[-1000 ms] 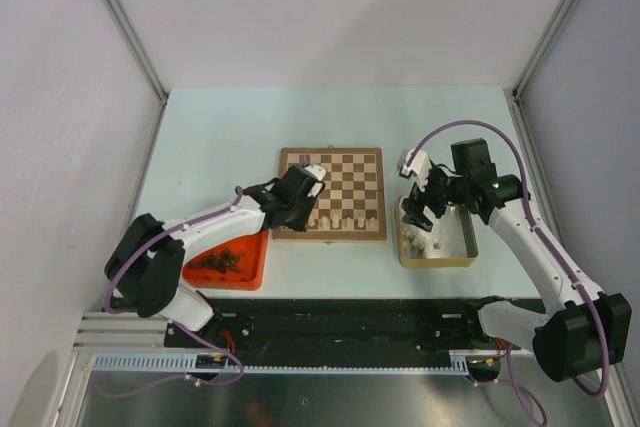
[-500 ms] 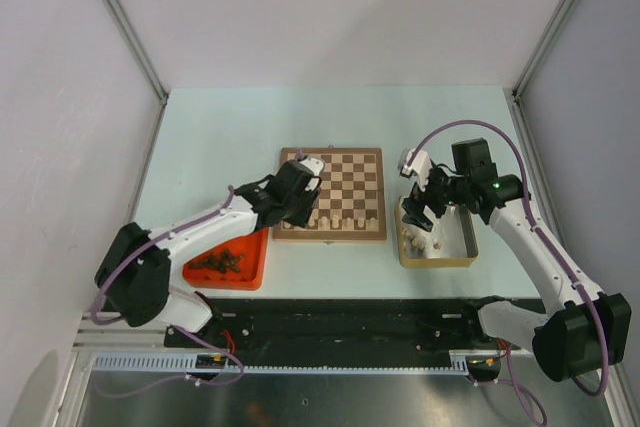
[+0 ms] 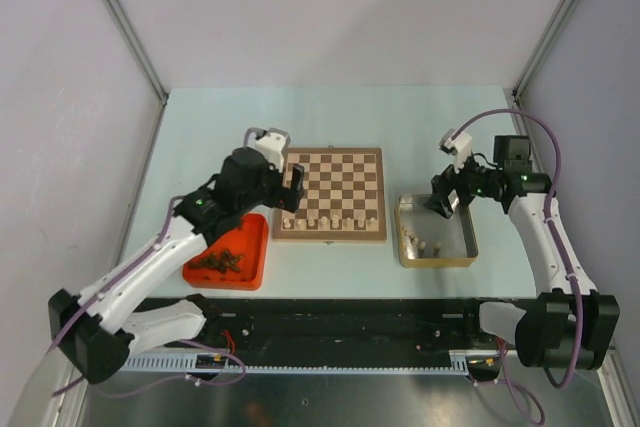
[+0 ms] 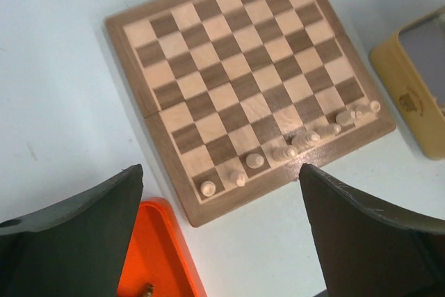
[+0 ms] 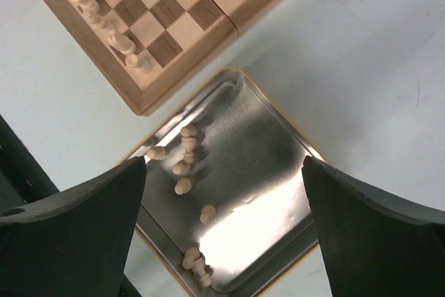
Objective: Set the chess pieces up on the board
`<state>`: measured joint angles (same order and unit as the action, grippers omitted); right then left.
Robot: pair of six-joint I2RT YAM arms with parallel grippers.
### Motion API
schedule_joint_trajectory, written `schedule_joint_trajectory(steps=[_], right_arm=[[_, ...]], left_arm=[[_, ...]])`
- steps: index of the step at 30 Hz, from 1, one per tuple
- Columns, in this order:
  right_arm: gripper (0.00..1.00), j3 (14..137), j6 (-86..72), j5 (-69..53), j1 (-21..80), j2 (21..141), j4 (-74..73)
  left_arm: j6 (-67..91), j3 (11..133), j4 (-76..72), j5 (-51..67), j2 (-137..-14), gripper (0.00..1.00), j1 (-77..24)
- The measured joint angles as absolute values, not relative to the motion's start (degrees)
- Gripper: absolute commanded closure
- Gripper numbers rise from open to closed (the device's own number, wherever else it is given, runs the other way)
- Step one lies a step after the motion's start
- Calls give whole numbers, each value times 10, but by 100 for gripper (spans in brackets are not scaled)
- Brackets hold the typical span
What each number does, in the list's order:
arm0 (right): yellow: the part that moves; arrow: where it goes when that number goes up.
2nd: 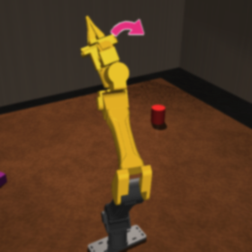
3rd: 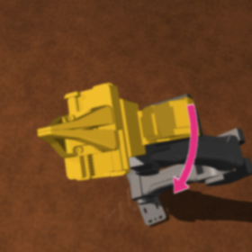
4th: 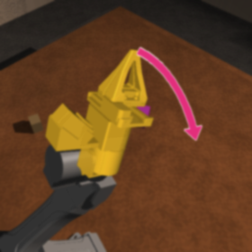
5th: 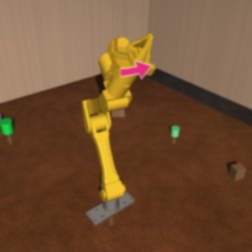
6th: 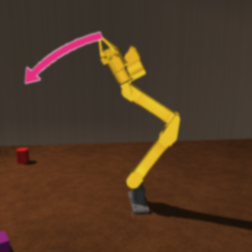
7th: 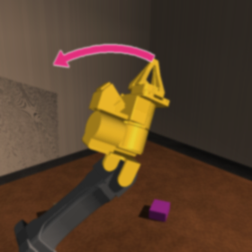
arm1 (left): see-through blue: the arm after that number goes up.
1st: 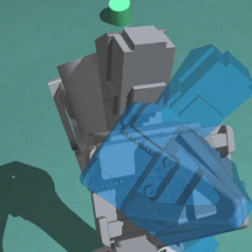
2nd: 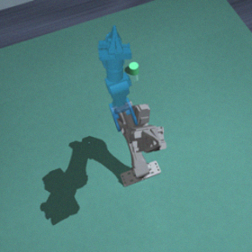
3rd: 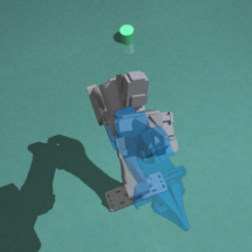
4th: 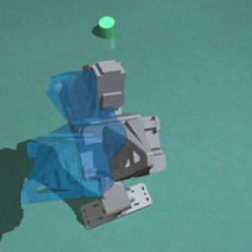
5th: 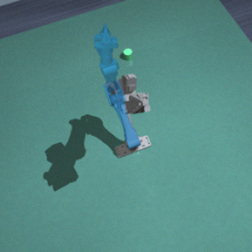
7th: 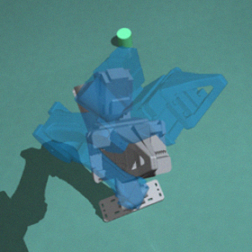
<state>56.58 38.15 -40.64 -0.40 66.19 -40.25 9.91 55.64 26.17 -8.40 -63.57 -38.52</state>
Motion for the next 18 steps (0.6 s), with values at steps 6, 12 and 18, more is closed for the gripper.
schedule_joint_trajectory(steps=[6, 12, 18], right_arm=[[35, 566, 401, -412, -25, 711, -435], [49, 564, 406, -364, 33, 788, -461], [46, 555, 406, -304, 100, 816, -465]], left_arm=[[63, 554, 254, -57, -562, 0, -340], [22, 501, 239, -48, -522, 0, -338], [-3, 458, 242, -83, -496, 0, -337]])
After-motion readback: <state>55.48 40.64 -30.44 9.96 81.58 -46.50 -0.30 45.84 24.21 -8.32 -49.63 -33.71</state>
